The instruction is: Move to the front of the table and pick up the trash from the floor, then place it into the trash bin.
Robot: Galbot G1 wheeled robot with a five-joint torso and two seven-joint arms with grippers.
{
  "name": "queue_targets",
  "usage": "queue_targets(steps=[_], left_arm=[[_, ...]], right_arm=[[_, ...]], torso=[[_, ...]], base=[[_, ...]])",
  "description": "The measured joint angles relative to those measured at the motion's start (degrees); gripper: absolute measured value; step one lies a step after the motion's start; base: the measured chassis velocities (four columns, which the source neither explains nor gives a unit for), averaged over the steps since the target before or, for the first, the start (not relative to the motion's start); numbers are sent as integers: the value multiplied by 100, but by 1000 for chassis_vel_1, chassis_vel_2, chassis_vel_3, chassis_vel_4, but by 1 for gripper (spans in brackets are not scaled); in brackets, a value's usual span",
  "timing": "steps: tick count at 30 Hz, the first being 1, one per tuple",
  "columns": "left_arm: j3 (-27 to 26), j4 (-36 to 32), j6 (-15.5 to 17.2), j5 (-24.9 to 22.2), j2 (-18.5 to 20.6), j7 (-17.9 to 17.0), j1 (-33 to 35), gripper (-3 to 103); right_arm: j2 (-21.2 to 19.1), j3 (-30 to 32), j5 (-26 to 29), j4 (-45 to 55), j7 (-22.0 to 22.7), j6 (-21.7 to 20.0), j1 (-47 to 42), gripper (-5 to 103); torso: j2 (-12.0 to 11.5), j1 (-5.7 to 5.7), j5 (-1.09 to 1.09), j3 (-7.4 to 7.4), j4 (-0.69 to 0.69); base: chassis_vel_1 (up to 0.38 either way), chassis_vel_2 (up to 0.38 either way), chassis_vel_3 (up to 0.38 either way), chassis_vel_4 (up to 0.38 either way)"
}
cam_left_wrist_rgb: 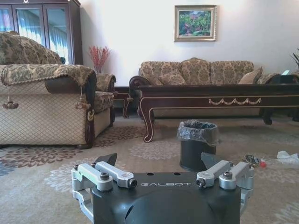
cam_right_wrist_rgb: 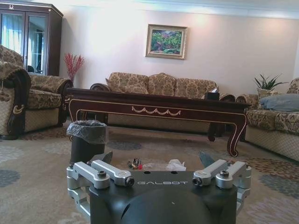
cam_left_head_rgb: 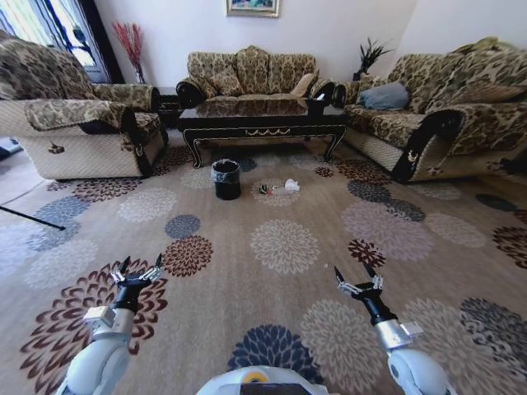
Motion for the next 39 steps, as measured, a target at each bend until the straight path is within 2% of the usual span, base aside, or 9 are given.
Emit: queue_targets(steps=[39], left_arm=[[-11, 81, -83, -49, -18, 14, 26, 100]], right_arm=[[22, -5, 128, -52, -246, 31, -74, 100]], torso=[[0, -1, 0, 17, -2]], base=[[-127, 132, 125, -124]])
